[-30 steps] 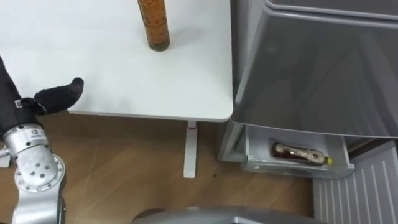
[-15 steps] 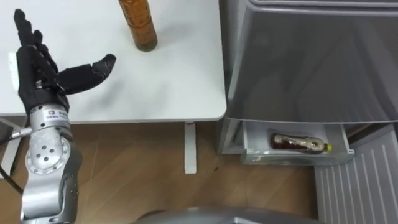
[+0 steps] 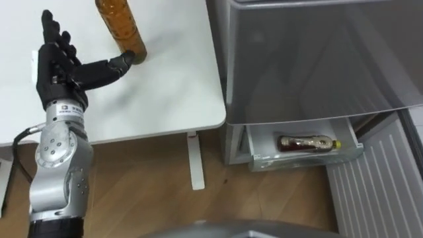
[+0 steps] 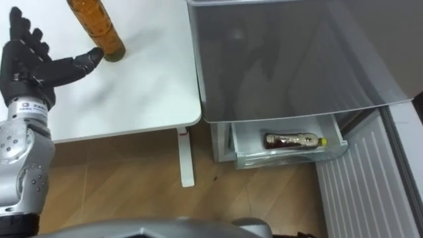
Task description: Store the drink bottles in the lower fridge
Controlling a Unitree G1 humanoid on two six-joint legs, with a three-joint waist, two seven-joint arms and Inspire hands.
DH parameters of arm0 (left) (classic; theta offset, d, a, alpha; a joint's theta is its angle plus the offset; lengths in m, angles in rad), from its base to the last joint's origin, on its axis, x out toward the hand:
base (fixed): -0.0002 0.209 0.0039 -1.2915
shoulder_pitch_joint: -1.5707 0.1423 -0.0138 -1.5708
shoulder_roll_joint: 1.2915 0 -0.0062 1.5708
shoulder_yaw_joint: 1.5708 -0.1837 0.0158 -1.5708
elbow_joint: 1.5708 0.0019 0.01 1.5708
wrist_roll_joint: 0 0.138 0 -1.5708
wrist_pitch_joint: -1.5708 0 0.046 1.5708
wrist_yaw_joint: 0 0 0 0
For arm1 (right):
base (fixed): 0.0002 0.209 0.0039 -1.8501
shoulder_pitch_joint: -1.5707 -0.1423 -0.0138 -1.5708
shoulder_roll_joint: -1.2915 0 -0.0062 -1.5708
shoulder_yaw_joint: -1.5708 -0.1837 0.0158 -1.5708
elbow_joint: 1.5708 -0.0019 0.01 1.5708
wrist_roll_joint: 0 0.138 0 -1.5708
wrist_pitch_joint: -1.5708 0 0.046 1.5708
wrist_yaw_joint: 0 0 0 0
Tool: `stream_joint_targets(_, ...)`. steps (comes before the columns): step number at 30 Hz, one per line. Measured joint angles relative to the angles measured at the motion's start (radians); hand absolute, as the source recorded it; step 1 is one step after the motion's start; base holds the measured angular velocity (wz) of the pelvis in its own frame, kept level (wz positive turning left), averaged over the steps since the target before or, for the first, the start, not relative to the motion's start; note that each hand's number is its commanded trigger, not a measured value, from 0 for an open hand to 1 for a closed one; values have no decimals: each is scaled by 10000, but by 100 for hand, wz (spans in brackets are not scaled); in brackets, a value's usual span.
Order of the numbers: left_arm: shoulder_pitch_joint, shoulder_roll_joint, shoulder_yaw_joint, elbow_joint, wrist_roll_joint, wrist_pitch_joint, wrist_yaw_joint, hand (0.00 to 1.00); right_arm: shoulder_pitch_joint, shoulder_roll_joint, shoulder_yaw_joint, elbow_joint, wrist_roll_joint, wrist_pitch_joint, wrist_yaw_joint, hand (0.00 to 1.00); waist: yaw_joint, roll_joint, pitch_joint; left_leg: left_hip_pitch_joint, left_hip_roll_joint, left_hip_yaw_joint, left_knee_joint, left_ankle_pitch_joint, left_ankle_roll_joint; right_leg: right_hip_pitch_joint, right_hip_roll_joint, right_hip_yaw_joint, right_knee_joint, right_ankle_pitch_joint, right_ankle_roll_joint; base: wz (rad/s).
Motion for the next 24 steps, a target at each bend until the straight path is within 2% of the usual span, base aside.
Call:
stream_joint_targets(2,-239,8,111,248,-57,251,67,0,102,-1,-206,-26,-693,139,4,0,-11,-2,-12,34,5,75,-3,0,1,-14,10,100,12,0,-2,-11)
stream_joint_targets(7,-572,26,565,634,-270,369,216,0,319,12,-293,-8,-1704,523,-21,0,-50,-12,-85,133,13,98,-71,1,2,24,57,304,-3,2,-7,-10)
stream_joint_targets(11,-765,52,813,836,-275,371,538,0,528,46,-315,-5,-2058,718,-21,0,-78,-4,-98,260,13,103,-118,1,3,60,63,357,-1,2,-7,-4)
stream_joint_targets(20,-1631,154,812,2150,-259,372,1028,0,644,76,-415,-2,-2123,723,3,0,-228,22,-91,285,29,123,-117,0,2,65,76,367,36,8,-16,0)
stream_joint_targets(24,-1883,266,812,2348,-193,371,1169,0,668,77,-581,21,-2143,707,28,0,-254,42,-62,366,56,233,-138,-10,-5,63,109,487,62,14,-24,-9)
